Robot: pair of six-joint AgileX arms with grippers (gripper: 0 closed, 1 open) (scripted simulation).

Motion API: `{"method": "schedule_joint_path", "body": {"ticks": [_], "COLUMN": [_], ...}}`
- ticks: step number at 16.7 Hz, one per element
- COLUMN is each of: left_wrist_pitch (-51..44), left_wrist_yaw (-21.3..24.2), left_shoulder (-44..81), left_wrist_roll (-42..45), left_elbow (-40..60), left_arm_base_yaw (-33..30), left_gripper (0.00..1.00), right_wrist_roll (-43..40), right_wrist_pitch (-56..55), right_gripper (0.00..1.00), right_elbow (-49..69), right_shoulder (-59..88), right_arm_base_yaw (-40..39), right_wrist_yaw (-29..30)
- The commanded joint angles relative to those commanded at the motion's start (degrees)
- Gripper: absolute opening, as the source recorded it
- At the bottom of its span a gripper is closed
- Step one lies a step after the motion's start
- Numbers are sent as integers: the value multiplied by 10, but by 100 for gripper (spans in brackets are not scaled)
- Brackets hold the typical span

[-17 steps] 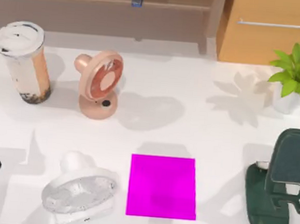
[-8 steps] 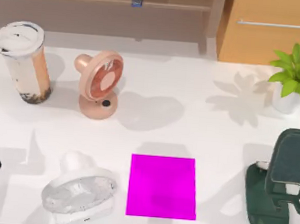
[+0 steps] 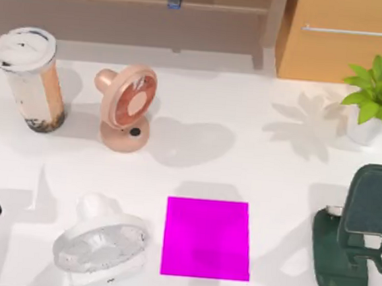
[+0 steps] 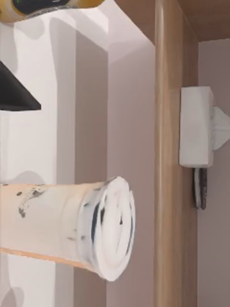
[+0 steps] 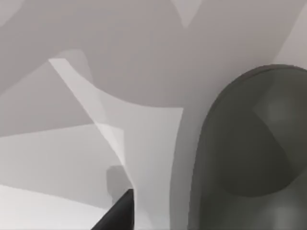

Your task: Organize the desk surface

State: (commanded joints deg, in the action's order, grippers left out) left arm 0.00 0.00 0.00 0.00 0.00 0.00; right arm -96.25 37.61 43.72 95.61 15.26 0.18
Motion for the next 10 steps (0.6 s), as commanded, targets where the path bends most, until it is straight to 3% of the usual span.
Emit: {"method": "schedule_joint_path", "body": {"ticks": [2,10], "left_wrist_pitch": [0,0], "left_wrist_yaw": [0,0], "left_shoulder": [0,0], "left_wrist_roll": [0,0], "left_elbow": [0,0], "left_arm_base_yaw": [0,0], "left_gripper": [100,100], "right_wrist_roll": [0,11], "right_wrist_pitch": [0,23], "right_gripper": [0,0], "right_elbow": [0,3], "right_shoulder": [0,-15], "right_arm_base_yaw": [0,-1], "right_wrist_yaw": [0,5]}}
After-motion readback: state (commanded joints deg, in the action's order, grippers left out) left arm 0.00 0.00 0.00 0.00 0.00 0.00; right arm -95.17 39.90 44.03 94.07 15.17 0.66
